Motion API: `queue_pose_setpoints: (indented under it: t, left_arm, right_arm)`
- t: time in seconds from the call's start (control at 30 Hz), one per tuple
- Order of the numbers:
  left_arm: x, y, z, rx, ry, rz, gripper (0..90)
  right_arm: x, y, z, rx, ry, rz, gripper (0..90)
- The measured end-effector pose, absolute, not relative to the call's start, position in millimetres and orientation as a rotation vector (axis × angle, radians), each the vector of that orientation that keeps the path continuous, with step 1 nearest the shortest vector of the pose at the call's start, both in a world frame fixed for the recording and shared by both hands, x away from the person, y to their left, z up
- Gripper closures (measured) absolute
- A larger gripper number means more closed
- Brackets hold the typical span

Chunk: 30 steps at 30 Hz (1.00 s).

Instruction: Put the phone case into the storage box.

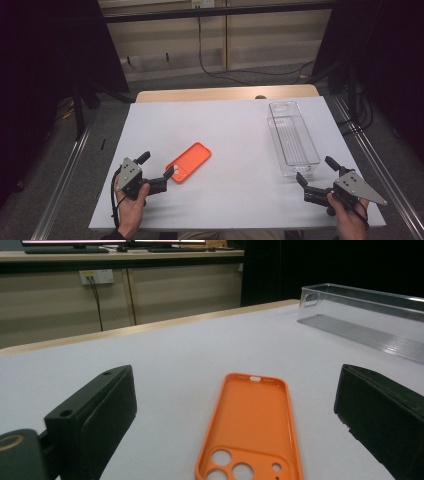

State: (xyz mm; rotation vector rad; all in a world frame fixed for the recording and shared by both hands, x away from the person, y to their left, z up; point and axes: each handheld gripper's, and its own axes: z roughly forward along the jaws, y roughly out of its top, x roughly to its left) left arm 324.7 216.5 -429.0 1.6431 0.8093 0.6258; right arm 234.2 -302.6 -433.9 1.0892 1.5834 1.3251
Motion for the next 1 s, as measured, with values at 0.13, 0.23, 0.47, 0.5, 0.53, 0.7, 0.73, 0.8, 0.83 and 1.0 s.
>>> queue_pose_setpoints:
  t: [0.13,0.23,0.47,0.5,0.53,0.7,0.73,0.8,0.83,1.0]
  left_arm:
    - [328,214,-429,1.637,0.802,0.601,3.5]
    - [330,213,-426,1.625,0.783,0.589,3.5]
    - [336,204,-424,1.611,0.779,0.612,2.4]
    - [338,202,-425,1.617,0.763,0.609,2.1]
    - [340,200,-425,1.627,0.756,0.611,1.7]
    - [346,189,-424,1.647,0.729,0.611,1.7]
    - [346,189,-424,1.647,0.729,0.611,1.7]
    - [349,184,-421,1.622,0.723,0.620,1.7]
    - [350,182,-419,1.622,0.733,0.634,1.7]
    - [352,169,-414,1.625,0.692,0.650,0.8]
  right_arm:
    - [234,-302,-433,1.090,1.582,1.320,0.0]
    - [234,-302,-434,1.087,1.583,1.319,0.0]
    - [234,-302,-434,1.087,1.579,1.324,0.0]
    - [234,-302,-434,1.086,1.582,1.322,0.0]
    - [235,-302,-434,1.087,1.583,1.321,0.0]
    - [234,-302,-434,1.087,1.580,1.325,0.0]
    - [234,-302,-434,1.085,1.583,1.322,0.0]
    - [234,-302,-434,1.085,1.585,1.323,0.0]
    - [234,-302,-434,1.084,1.585,1.324,0.0]
    - [235,-302,-434,1.086,1.586,1.320,0.0]
